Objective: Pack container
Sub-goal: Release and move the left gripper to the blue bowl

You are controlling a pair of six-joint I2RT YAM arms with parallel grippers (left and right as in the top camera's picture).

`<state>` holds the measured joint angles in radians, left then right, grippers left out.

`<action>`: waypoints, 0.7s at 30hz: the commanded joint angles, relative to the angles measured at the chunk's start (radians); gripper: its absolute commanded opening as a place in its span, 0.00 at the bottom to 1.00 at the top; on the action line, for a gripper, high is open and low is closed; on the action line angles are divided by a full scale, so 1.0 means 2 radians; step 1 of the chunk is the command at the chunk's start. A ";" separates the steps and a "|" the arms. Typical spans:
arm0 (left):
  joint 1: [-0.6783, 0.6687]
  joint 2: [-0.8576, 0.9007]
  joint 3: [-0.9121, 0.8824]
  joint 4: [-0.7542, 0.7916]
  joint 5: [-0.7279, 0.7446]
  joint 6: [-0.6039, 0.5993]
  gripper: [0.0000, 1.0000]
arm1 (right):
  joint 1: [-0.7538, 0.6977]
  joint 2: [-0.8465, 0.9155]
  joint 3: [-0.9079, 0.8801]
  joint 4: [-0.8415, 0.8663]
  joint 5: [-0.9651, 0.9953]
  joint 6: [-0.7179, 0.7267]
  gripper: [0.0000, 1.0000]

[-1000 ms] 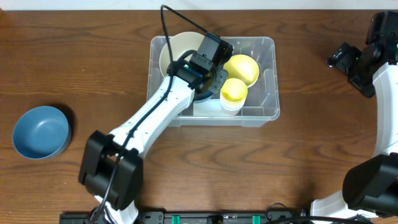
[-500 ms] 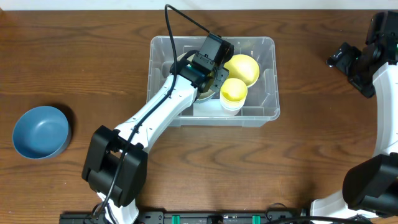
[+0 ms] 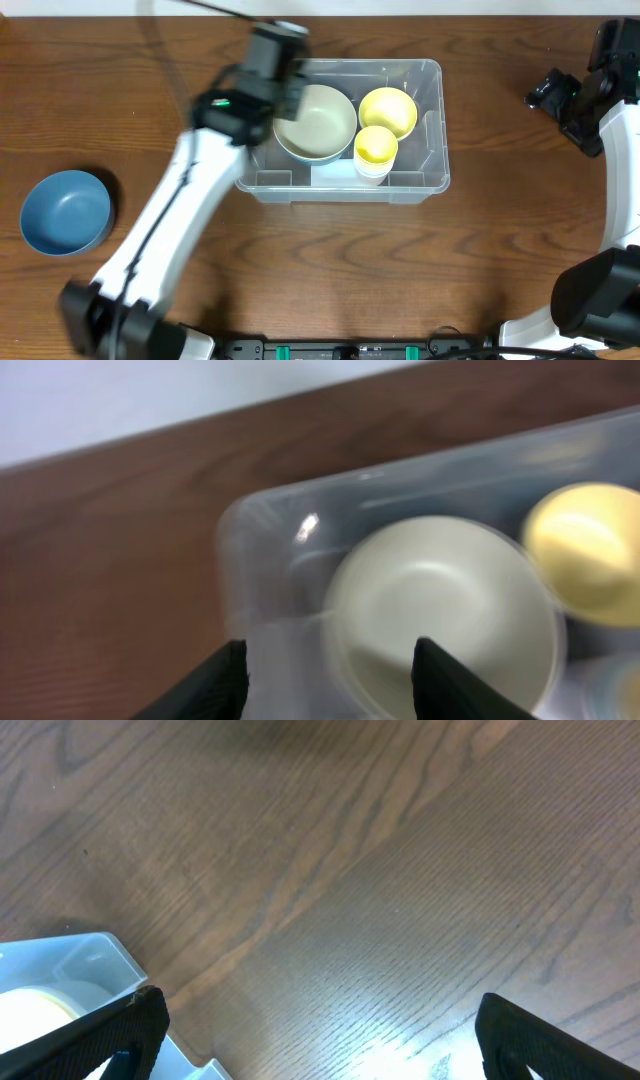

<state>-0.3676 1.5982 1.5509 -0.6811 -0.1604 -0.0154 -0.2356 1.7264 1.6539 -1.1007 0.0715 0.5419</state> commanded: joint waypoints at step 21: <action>0.351 -0.021 -0.071 -0.178 -0.002 -0.185 0.63 | -0.001 0.002 0.000 0.000 0.003 0.007 0.99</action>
<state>0.3088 1.5406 1.4380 -1.0565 -0.1642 -0.3477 -0.2356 1.7264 1.6539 -1.1004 0.0715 0.5423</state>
